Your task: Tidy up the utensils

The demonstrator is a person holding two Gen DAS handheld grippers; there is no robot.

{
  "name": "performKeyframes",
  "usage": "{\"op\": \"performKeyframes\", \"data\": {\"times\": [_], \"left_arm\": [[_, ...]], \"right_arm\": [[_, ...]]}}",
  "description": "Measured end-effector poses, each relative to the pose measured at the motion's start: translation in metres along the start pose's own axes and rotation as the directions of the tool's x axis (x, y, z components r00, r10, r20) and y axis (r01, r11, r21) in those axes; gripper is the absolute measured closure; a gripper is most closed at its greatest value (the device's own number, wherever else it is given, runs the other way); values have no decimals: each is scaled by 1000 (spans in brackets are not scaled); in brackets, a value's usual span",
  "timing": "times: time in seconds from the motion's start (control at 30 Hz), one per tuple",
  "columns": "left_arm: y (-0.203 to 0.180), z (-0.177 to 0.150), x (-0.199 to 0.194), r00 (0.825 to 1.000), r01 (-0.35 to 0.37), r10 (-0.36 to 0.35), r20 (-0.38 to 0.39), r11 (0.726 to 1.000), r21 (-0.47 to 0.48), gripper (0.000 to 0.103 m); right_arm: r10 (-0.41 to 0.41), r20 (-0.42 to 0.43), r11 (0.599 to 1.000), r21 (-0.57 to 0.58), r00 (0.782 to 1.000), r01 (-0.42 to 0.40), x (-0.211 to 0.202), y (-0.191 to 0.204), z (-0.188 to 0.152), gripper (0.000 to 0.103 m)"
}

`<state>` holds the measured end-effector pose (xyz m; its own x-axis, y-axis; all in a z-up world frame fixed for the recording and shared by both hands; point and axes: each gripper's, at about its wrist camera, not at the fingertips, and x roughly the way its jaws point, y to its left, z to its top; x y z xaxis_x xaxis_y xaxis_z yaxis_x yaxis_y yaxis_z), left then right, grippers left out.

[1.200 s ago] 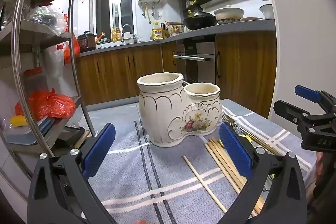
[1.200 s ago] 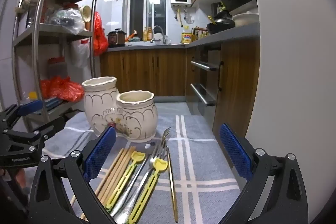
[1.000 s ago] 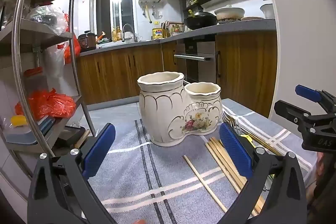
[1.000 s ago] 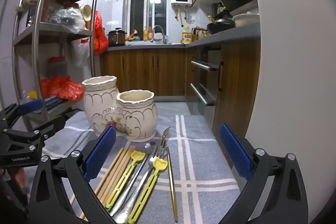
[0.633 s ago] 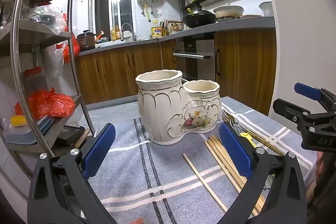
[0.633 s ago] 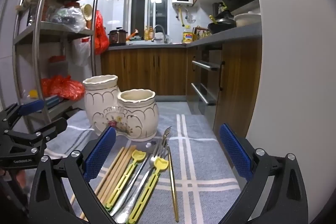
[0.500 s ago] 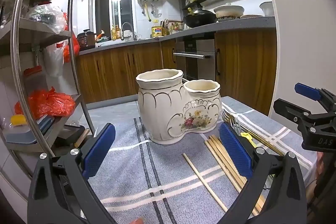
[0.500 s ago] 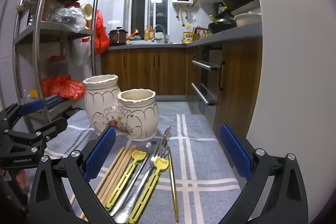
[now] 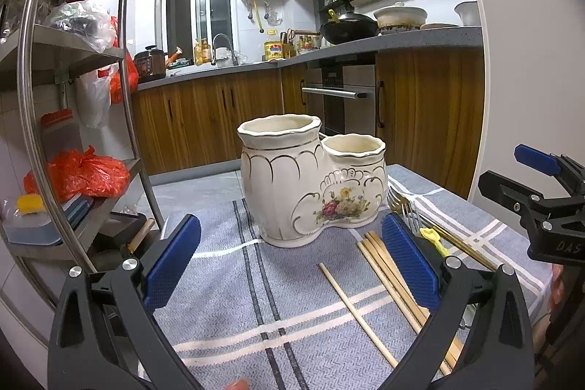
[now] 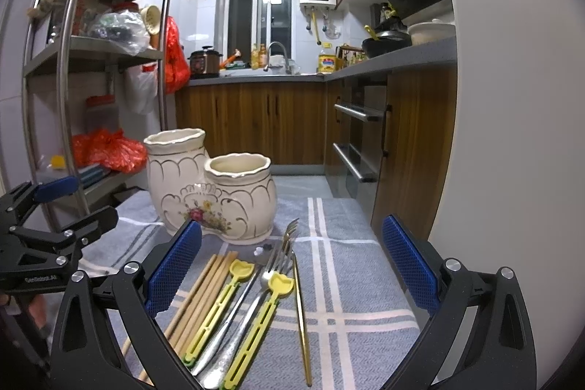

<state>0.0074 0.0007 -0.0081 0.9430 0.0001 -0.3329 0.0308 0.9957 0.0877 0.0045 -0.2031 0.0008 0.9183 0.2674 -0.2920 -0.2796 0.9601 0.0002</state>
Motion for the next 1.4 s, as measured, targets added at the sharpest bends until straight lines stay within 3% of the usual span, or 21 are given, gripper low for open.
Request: {"op": "performKeyframes", "data": {"times": [1.4], "left_arm": [[3, -4, 3, 1000, 7, -7, -9, 1000, -16, 5]], "right_arm": [[-4, -9, 1000, -4, 1000, 4, 11, 3, -8, 5]]}}
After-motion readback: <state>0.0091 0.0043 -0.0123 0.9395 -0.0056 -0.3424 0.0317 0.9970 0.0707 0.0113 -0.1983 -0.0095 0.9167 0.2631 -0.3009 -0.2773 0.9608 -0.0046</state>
